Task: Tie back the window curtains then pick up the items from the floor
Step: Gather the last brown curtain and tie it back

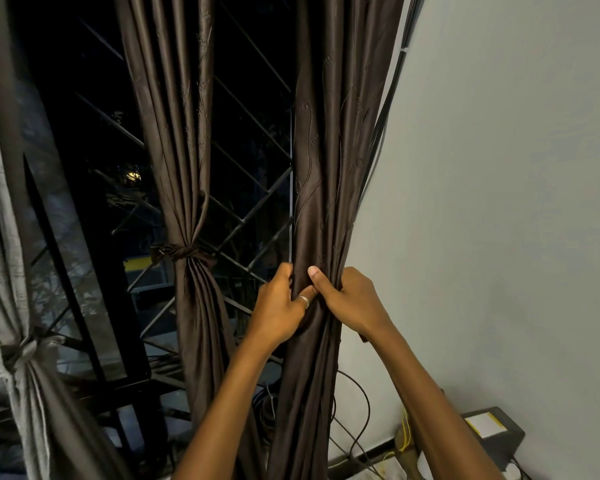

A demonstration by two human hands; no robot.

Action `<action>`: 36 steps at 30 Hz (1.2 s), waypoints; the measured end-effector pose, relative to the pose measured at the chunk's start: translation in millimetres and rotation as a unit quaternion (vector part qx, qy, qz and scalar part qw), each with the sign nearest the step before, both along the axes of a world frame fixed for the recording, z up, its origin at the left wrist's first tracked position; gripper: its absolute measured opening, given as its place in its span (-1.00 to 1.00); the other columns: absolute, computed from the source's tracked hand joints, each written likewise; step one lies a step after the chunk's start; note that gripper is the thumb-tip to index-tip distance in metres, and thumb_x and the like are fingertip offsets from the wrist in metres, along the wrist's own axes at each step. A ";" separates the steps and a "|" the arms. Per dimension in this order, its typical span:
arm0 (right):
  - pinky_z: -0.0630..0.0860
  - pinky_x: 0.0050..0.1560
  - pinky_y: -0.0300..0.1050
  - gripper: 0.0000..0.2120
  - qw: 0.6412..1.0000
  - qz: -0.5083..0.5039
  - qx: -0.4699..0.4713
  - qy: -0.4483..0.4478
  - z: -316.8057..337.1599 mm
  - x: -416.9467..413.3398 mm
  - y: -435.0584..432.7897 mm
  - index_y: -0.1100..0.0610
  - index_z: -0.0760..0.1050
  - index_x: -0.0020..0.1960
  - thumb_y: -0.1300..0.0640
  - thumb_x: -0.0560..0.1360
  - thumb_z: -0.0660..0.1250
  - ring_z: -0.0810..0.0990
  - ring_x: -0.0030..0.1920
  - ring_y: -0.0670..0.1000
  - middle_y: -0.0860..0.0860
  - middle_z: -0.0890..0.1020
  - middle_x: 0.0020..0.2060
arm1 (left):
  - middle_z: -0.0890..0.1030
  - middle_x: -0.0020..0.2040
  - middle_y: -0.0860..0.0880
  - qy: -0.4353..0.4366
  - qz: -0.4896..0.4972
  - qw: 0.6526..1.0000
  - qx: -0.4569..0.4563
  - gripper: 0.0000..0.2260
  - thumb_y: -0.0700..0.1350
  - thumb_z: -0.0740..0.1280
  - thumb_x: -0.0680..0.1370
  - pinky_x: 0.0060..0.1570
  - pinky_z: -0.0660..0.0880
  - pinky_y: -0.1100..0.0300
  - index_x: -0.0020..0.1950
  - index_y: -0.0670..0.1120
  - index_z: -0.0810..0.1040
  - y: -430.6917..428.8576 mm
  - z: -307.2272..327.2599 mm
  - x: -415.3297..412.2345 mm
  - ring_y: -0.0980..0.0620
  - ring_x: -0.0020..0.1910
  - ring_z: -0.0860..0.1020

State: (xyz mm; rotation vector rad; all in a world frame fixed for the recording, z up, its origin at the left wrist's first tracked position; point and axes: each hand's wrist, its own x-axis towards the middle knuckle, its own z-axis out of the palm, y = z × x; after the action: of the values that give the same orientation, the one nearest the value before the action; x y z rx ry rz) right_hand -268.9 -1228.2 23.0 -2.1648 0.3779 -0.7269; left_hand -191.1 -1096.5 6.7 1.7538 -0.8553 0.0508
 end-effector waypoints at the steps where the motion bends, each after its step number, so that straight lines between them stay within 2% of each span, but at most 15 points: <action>1: 0.67 -0.07 0.03 -0.45 1.000 -0.005 -0.008 0.008 1.1 -1.2 1.2 0.17 0.62 -0.05 -0.34 0.54 0.25 0.66 -0.20 0.01 0.09 0.66 -0.21 | 0.66 -0.06 -0.01 -0.006 -0.001 1.000 0.002 -0.80 -0.09 0.39 0.60 -0.17 0.66 0.13 0.18 -0.03 0.47 0.6 0.1 0.4 0.06 -0.18 0.66; 4: 0.67 -0.07 -0.02 -0.29 0.998 -0.013 -0.011 0.058 1.3 -1.5 1.2 0.12 0.65 -0.06 -0.52 0.42 0.14 0.67 -0.21 -0.02 0.04 0.68 -0.21 | 0.65 -0.06 0.00 -0.008 -0.006 1.000 0.001 -0.82 -0.10 0.39 0.60 -0.19 0.64 0.23 0.15 -0.06 0.47 2.5 -0.1 2.9 0.14 -0.18 0.65; 6: 0.66 -0.02 -0.03 -0.22 0.996 -0.008 -0.012 0.092 1.0 -0.2 0.5 0.09 0.64 -0.01 -0.57 0.35 0.08 0.67 -0.16 -0.01 0.03 0.69 -0.15 | 0.66 -0.06 -0.01 -0.007 -0.009 1.000 -0.002 -0.81 -0.10 0.40 0.59 -0.17 0.64 0.20 0.15 -0.06 0.47 3.2 -0.5 4.3 0.10 -0.15 0.66; 7: 0.66 -0.01 -0.04 -0.25 0.995 0.000 -0.005 0.096 0.9 0.4 0.0 0.06 0.62 -0.02 -0.57 0.35 0.08 0.67 -0.14 -0.02 0.02 0.69 -0.14 | 0.66 -0.04 -0.01 -0.003 -0.011 1.000 -0.004 -0.81 -0.10 0.40 0.59 -0.15 0.65 0.21 0.16 -0.06 0.47 3.8 -0.5 4.8 0.11 -0.13 0.66; 9: 0.65 -0.02 -0.13 -0.45 0.997 0.029 0.031 0.071 1.5 1.1 -0.8 -0.04 0.57 -0.02 -0.49 0.41 0.18 0.66 -0.12 -0.07 -0.02 0.68 -0.11 | 0.66 0.01 0.03 0.011 -0.023 1.000 -0.008 -0.79 -0.09 0.40 0.59 -0.11 0.64 0.24 0.19 -0.05 0.47 4.9 -0.4 5.8 0.19 -0.08 0.66; 11: 0.58 -0.08 -0.30 -0.67 0.994 0.066 0.074 0.037 1.1 1.1 -1.6 -0.12 0.55 0.01 -0.35 0.49 0.30 0.65 -0.11 -0.14 -0.10 0.66 -0.10 | 0.66 0.05 0.05 0.022 -0.037 0.999 -0.009 -0.76 -0.07 0.40 0.59 -0.05 0.65 0.20 0.22 -0.04 0.47 6.5 -0.6 7.8 0.19 -0.04 0.65; 13: 0.55 -0.09 -0.37 -0.83 0.991 0.095 0.092 0.021 -1.6 2.1 -4.4 -0.21 0.54 0.01 -0.26 0.52 0.35 0.66 -0.09 -0.19 -0.16 0.67 -0.06 | 0.65 0.08 0.06 0.017 -0.044 0.999 0.002 -0.72 -0.03 0.39 0.59 0.02 0.65 0.13 0.26 -0.02 0.46 8.5 -0.6 11.0 0.18 0.01 0.65; 17: 0.62 0.08 -0.24 -0.84 0.984 0.133 0.120 0.007 -4.4 1.7 -7.4 -0.18 0.56 0.11 -0.16 0.56 0.37 0.70 -0.01 -0.16 -0.17 0.70 0.01 | 0.59 0.18 0.07 -0.030 -0.066 0.997 0.039 -0.66 0.02 0.37 0.60 0.14 0.60 0.08 0.33 0.03 0.41 10.0 0.4 17.3 0.18 0.12 0.60; 20: 0.61 0.06 -0.28 -0.89 0.975 0.164 0.152 -0.007 -1.8 -2.4 -6.7 -0.18 0.58 0.10 -0.05 0.58 0.38 0.70 0.03 -0.17 -0.15 0.72 0.01 | 0.51 0.24 0.09 -0.040 -0.088 0.993 0.061 -0.60 0.12 0.36 0.57 0.24 0.55 0.01 0.36 0.11 0.36 9.8 -1.3 25.4 0.17 0.22 0.54; 24: 0.62 0.10 -0.23 -0.82 0.971 0.178 0.159 0.001 -0.7 -4.8 -9.9 -0.15 0.56 0.17 -0.03 0.57 0.40 0.70 0.05 -0.17 -0.14 0.71 0.05 | 0.46 0.40 0.14 0.021 -0.176 0.981 0.074 -0.42 0.13 0.38 0.56 0.36 0.47 0.04 0.52 0.17 0.21 13.7 4.8 28.5 0.21 0.36 0.48; 28: 0.59 -0.02 -0.35 -0.84 0.972 0.177 0.151 0.003 1.1 -4.4 -11.4 -0.18 0.54 0.13 0.00 0.57 0.40 0.69 0.00 -0.24 -0.21 0.69 0.01 | 0.45 0.43 0.16 0.016 -0.203 0.975 0.088 -0.36 0.02 0.37 0.60 0.31 0.50 0.17 0.60 0.13 0.11 15.7 12.7 29.1 0.26 0.34 0.49; 30: 0.60 0.07 -0.29 -0.81 0.976 0.172 0.130 0.009 0.2 -2.7 -13.7 -0.15 0.57 0.18 -0.02 0.57 0.42 0.69 0.05 -0.20 -0.18 0.70 0.05 | 0.46 0.41 0.17 0.008 -0.210 0.974 0.087 -0.38 -0.03 0.36 0.61 0.27 0.51 0.24 0.59 0.12 0.14 15.7 13.9 30.1 0.27 0.33 0.49; 32: 0.62 0.17 -0.16 -0.65 0.981 0.162 0.104 0.027 -1.8 0.3 -16.4 -0.03 0.58 0.30 -0.07 0.55 0.43 0.69 0.08 -0.13 -0.10 0.71 0.10 | 0.49 0.38 0.15 0.007 -0.205 0.975 0.084 -0.44 -0.07 0.36 0.61 0.26 0.51 0.26 0.57 0.10 0.22 15.6 13.3 32.4 0.25 0.31 0.51; 33: 0.62 0.17 -0.15 -0.59 0.984 0.152 0.092 0.035 -1.3 0.9 -16.6 0.02 0.57 0.34 -0.10 0.54 0.44 0.69 0.07 -0.12 -0.09 0.70 0.11 | 0.52 0.34 0.12 -0.003 -0.187 0.979 0.083 -0.48 -0.07 0.38 0.60 0.25 0.53 0.22 0.53 0.08 0.29 14.6 12.1 34.2 0.22 0.29 0.53; 36: 0.56 -0.03 -0.39 -0.57 0.995 0.089 0.003 0.036 -0.5 4.0 -17.1 0.06 0.57 0.31 -0.15 0.53 0.41 0.64 -0.04 -0.18 -0.10 0.67 0.03 | 0.53 0.14 0.02 -0.081 -0.062 0.990 0.101 -0.64 -0.02 0.44 0.55 0.12 0.59 0.17 0.32 0.01 0.49 9.6 8.2 35.3 0.14 0.09 0.57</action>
State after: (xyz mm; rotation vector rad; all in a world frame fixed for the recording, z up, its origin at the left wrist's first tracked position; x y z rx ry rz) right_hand -264.9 -1245.3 22.5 -2.1906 0.2213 -0.5489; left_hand -155.8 -1087.0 14.9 1.8987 -1.1192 0.0248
